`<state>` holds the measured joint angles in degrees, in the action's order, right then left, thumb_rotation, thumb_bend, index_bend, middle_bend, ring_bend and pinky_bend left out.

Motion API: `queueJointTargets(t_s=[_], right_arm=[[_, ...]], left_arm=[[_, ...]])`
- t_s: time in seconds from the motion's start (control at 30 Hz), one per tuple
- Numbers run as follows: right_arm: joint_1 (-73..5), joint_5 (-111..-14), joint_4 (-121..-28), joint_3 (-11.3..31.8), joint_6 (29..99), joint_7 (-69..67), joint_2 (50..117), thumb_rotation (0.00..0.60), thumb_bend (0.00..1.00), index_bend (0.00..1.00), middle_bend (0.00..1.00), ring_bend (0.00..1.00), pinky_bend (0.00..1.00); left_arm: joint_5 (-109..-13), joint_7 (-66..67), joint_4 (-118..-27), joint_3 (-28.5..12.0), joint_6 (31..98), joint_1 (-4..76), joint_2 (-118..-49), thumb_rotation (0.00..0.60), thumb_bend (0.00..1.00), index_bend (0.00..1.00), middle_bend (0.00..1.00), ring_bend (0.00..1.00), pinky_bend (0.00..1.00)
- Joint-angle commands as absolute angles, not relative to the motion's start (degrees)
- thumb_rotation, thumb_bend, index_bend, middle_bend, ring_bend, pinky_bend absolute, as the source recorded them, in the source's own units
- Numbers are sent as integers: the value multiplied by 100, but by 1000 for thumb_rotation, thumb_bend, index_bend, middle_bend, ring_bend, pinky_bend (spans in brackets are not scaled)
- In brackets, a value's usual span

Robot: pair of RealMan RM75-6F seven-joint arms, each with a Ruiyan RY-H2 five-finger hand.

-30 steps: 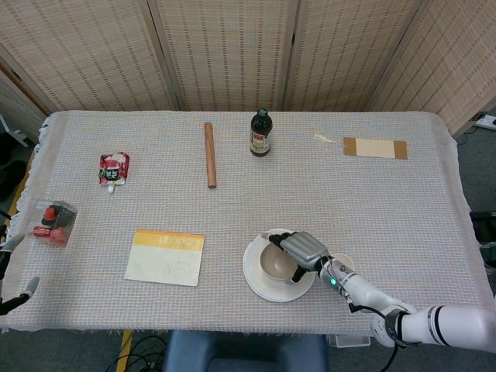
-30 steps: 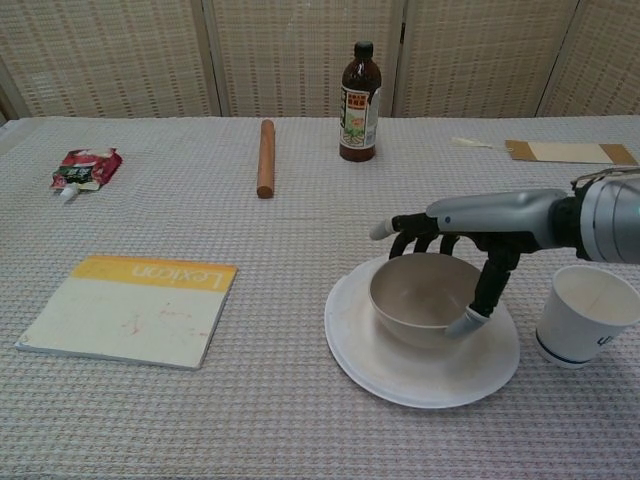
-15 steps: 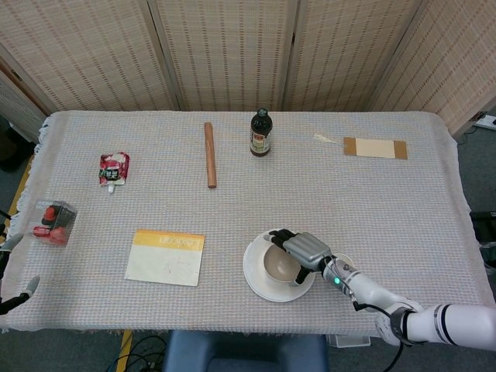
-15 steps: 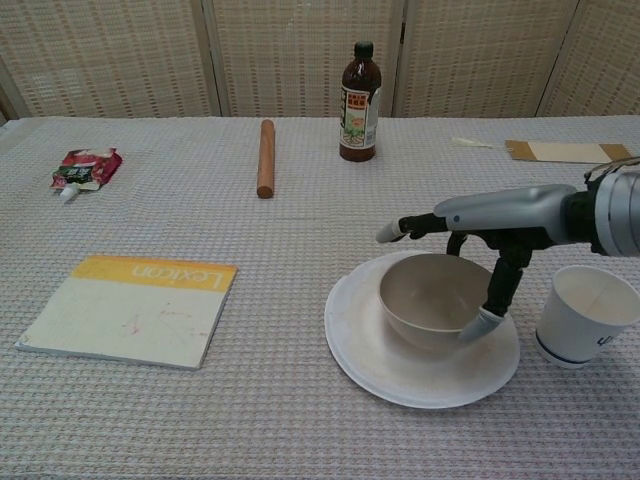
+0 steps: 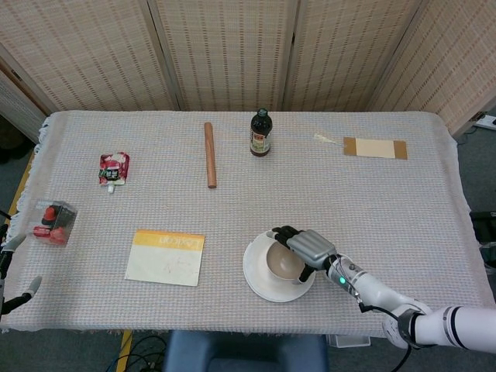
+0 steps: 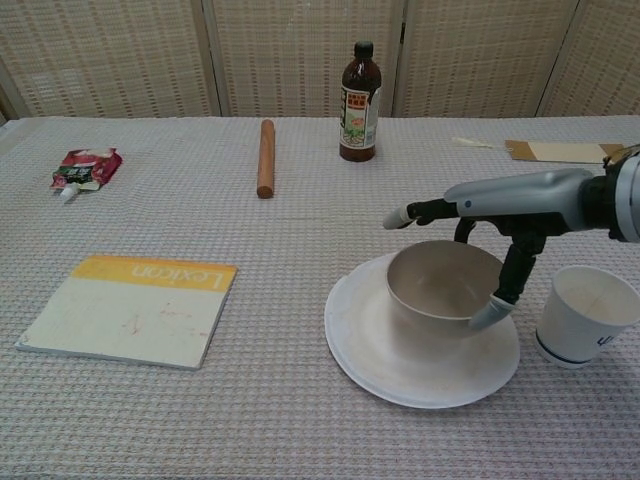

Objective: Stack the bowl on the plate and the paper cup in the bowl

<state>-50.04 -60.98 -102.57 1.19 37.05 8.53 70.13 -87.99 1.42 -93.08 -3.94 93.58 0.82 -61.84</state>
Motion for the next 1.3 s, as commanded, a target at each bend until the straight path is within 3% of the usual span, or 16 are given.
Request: queueJointTargets(t_s=[0.03, 0.2, 0.4, 0.5, 0.87, 1.3], right_arm=[[-5032, -6093, -10123, 134, 3666, 831, 7142, 600, 118, 0, 0, 41, 318], [-5050, -6102, -9938, 181, 3629, 738, 7325, 600, 111, 0, 0, 39, 303], [-5109, -6088, -9909, 146, 3422, 667, 7279, 600, 57, 0, 0, 0, 56], [-5126, -6086, -9932, 128, 3374, 657, 7240, 600, 48, 0, 0, 0, 3], [-5084, -6189, -10243, 96, 3439, 625, 6930, 600, 42, 0, 0, 0, 0], [-4433, -7369, -11493, 41, 4325, 410, 5509, 600, 40, 0, 0, 0, 0]], left_arm=[[-8783, 119, -9297, -401, 9356, 79, -6176, 600, 297, 169, 0, 11, 241], [-8779, 73, -9288, -411, 9381, 67, -6159, 600, 297, 171, 0, 12, 241], [-8766, 67, -9285, -419, 9383, 64, -6156, 600, 297, 172, 0, 11, 241], [-8775, 77, -9288, -416, 9380, 67, -6161, 600, 297, 172, 0, 12, 241], [-8787, 51, -9283, -421, 9402, 60, -6158, 600, 297, 175, 0, 12, 241], [-8754, 117, -9281, -432, 9362, 76, -6187, 600, 297, 176, 0, 12, 241]])
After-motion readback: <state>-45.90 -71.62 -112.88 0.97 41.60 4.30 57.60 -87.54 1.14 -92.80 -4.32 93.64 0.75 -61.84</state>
